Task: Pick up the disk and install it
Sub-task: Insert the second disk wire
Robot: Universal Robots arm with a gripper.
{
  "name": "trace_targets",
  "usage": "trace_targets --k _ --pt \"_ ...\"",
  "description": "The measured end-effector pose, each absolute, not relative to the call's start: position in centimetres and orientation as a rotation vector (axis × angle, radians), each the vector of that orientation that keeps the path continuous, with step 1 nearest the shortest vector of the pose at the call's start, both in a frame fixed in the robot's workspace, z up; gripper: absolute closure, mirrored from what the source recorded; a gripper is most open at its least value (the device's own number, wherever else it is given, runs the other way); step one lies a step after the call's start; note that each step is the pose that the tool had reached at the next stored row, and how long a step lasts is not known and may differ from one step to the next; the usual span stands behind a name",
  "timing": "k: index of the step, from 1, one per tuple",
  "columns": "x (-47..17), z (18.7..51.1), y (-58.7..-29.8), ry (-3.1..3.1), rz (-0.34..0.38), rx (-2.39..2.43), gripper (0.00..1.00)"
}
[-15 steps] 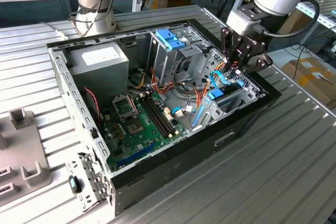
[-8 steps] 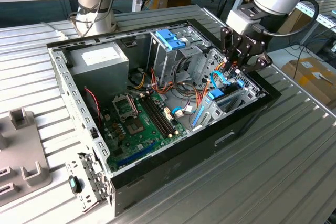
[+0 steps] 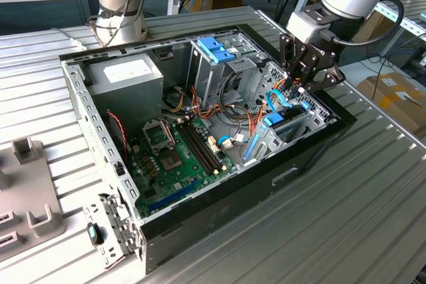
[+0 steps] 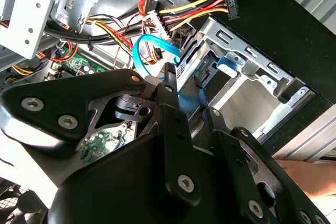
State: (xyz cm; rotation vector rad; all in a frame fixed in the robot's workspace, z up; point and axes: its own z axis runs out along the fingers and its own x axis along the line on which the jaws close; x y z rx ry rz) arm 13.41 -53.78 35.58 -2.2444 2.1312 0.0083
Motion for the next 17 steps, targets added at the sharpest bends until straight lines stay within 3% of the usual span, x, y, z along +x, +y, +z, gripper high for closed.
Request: trace_targets --k 17 --pt "13.6 36.7 -53.6 2.131 0.009 -2.244 0.71"
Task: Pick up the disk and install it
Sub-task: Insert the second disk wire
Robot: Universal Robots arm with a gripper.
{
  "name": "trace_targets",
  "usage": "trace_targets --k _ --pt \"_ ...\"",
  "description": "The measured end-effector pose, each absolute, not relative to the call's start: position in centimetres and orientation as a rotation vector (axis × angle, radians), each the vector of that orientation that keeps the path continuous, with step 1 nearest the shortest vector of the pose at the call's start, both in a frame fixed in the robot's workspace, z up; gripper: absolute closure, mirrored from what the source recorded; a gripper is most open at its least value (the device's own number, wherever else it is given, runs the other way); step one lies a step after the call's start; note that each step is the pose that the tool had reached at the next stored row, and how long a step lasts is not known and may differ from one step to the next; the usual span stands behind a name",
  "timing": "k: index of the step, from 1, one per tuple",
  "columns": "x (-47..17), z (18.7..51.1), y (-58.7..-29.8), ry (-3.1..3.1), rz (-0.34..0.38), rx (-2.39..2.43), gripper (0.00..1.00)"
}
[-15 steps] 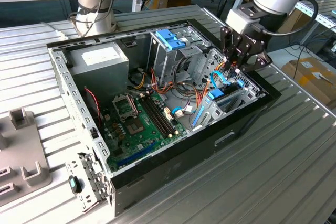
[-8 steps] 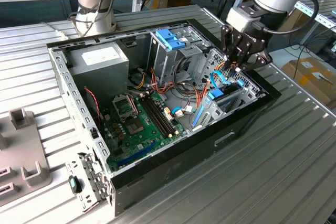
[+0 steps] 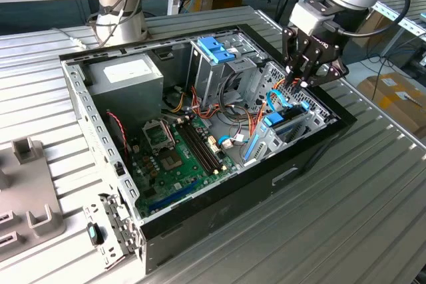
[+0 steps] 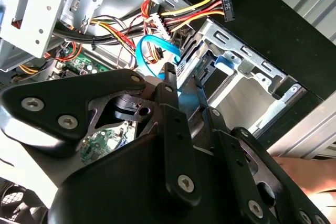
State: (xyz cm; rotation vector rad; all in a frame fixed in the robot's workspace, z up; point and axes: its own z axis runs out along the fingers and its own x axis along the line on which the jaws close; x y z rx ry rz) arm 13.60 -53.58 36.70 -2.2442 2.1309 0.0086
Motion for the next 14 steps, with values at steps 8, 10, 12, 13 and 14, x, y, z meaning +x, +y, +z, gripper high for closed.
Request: trace_targets --k 8,10,12,13,14 --pt "13.78 36.72 -53.58 2.131 0.008 -2.244 0.71" --pt "13.80 36.72 -53.58 2.131 0.008 -2.244 0.71" --pt "13.85 36.72 -53.58 2.131 0.008 -2.244 0.71" --pt "13.91 36.73 -53.58 2.131 0.008 -2.245 0.71" --pt "13.99 36.72 -53.58 2.131 0.008 -2.244 0.71"
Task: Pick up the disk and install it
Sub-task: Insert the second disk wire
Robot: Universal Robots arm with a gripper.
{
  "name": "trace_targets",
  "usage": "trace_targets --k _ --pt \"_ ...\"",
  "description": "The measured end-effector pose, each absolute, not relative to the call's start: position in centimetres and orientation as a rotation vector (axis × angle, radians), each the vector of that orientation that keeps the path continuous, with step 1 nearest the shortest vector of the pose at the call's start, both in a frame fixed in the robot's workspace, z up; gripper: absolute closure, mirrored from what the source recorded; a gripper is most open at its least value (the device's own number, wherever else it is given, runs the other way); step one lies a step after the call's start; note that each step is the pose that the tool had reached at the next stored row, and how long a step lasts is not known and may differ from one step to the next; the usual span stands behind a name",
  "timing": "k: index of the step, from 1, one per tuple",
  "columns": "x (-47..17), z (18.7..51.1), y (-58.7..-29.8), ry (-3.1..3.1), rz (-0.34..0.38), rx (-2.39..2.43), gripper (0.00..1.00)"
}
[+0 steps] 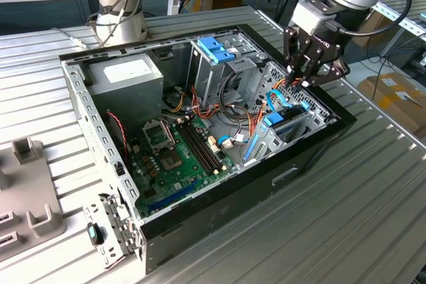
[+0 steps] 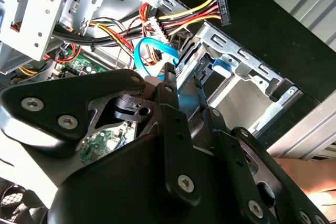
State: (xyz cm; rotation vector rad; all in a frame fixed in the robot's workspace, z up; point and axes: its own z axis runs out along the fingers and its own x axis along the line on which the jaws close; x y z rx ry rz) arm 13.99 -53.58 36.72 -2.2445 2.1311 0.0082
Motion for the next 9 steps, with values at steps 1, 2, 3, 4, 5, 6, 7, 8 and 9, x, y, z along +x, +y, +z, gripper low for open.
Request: trace_targets --k 1,2,3,4,5,6,7,8,9 --pt "14.08 36.72 -53.58 2.131 0.008 -2.244 0.71" --pt "14.14 36.72 -53.58 2.131 0.008 -2.244 0.71" --pt "14.26 36.72 -53.57 2.131 0.008 -2.244 0.71" --pt "14.32 36.72 -53.57 2.131 0.008 -2.244 0.71" --pt "14.33 36.72 -53.57 2.131 0.008 -2.244 0.71" --pt "14.33 36.72 -53.57 2.131 0.008 -2.244 0.71" --pt "14.33 36.72 -53.57 2.131 0.008 -2.244 0.71" --pt "14.34 36.72 -53.57 2.131 0.008 -2.244 0.71" --pt "14.35 36.72 -53.57 2.131 0.008 -2.244 0.71"
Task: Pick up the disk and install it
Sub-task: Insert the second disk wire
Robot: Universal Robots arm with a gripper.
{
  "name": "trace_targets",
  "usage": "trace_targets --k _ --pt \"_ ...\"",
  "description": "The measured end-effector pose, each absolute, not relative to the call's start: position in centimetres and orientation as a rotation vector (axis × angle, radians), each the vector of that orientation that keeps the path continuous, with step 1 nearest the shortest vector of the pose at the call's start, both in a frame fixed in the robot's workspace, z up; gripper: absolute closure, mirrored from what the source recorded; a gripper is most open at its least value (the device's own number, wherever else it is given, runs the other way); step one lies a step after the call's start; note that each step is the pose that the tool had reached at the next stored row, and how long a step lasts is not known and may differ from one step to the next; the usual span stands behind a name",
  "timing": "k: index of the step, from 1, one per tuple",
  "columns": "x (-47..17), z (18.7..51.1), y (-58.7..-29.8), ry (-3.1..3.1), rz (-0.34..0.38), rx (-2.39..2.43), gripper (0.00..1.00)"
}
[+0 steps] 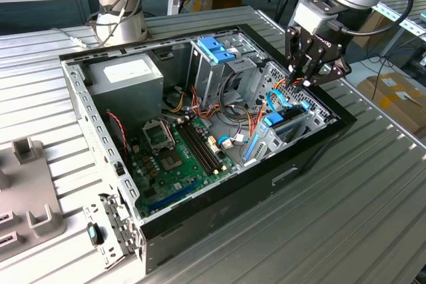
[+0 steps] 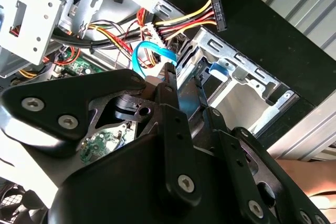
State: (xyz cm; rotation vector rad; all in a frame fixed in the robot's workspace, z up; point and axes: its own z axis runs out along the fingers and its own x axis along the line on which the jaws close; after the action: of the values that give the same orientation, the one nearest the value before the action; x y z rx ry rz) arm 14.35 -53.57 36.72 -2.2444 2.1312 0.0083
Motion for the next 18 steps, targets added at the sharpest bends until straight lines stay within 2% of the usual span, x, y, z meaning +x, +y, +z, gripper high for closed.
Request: trace_targets --k 18 --pt "15.8 36.7 -53.5 2.131 0.008 -2.244 0.71"
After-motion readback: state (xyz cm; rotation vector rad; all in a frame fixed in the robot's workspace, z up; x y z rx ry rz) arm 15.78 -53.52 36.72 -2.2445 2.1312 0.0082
